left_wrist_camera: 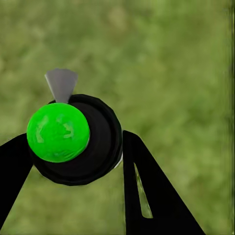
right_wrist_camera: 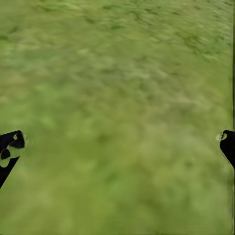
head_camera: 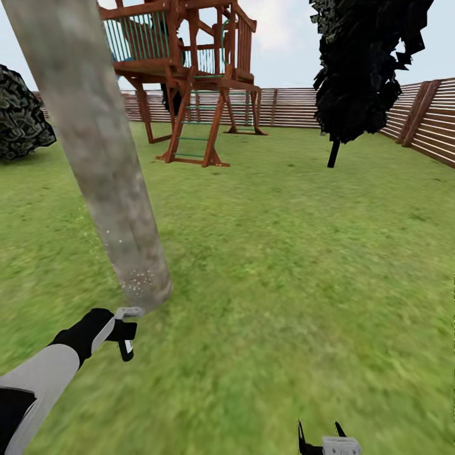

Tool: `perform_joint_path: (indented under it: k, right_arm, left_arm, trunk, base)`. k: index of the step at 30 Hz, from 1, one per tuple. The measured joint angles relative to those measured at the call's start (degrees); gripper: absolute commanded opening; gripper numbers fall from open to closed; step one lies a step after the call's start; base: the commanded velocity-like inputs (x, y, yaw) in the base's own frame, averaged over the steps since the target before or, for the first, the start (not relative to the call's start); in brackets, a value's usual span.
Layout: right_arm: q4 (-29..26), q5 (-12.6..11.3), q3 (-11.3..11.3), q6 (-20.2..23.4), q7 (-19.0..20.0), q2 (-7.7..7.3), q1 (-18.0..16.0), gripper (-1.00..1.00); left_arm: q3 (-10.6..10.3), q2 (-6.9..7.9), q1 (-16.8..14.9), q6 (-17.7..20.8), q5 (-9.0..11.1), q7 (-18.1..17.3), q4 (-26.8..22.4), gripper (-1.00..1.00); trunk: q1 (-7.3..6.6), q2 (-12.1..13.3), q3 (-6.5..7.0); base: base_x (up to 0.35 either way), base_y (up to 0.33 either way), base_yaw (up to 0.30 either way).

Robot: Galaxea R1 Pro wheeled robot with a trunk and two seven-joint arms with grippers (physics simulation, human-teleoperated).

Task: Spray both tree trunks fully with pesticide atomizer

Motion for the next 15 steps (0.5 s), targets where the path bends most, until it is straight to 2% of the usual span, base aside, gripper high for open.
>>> perform_joint_path:
  k: [6,15]
  right_arm:
    - [0.0,0.0,0.0,0.0,0.0,0.01,0.0,1.0]
    - [0.0,0.0,0.0,0.0,0.0,0.0,0.0,1.0]
  left_arm:
    - [0.0,0.01,0.0,0.0,0.1,0.0,0.0,-1.0]
    - [0.0,0.02,0.0,-0.1,0.0,0.0,0.0,-1.0]
  trunk:
    - [0.0,0.0,0.0]
    - [0.0,0.0,0.0]
  base:
    - [0.127,-0.271,0.043]
    - [0.127,-0.271,0.271]
